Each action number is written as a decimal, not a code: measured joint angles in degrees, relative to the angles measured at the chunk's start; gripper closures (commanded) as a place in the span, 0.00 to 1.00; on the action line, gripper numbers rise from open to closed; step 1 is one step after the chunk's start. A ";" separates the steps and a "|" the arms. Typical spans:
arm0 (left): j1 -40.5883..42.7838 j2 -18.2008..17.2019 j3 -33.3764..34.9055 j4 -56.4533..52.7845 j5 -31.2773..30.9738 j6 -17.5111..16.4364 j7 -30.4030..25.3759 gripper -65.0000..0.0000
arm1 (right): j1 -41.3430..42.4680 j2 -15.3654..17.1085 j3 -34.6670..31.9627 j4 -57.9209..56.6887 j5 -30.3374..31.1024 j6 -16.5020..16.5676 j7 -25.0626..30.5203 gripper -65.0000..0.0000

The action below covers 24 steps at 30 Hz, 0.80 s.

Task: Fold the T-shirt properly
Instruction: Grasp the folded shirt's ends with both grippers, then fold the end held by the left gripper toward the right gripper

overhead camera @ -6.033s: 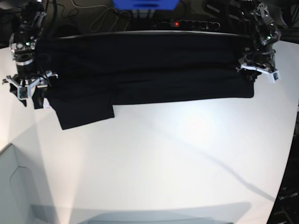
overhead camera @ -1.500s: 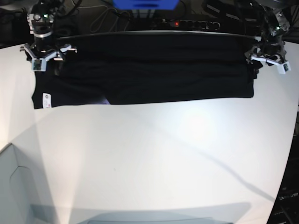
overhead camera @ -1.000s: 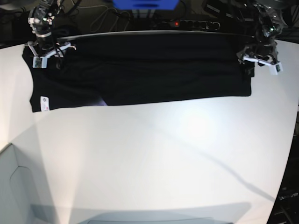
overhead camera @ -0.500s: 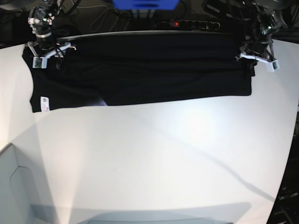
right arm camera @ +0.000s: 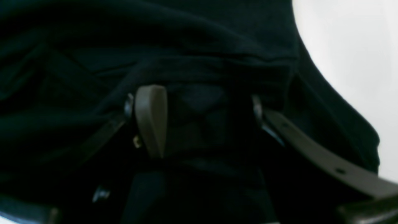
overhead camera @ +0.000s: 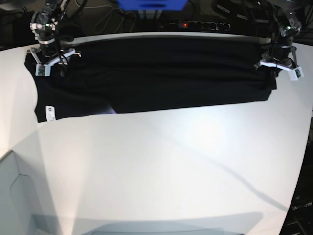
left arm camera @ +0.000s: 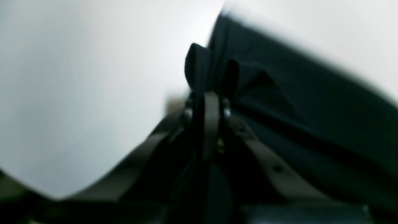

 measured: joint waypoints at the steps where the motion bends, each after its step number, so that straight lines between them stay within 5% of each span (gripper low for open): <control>1: 0.04 1.20 -0.26 2.80 0.59 0.33 0.26 1.00 | 0.02 -0.02 0.00 0.00 0.00 0.00 0.00 0.48; 7: 1.97 7.32 4.17 10.84 0.96 0.76 -0.24 1.00 | 0.17 -0.02 -0.02 0.00 -0.02 0.00 -0.07 0.48; 24: 1.44 6.80 38.82 9.60 1.81 1.22 -0.57 1.00 | 1.11 -0.02 0.02 -0.13 -0.24 0.00 -0.52 0.48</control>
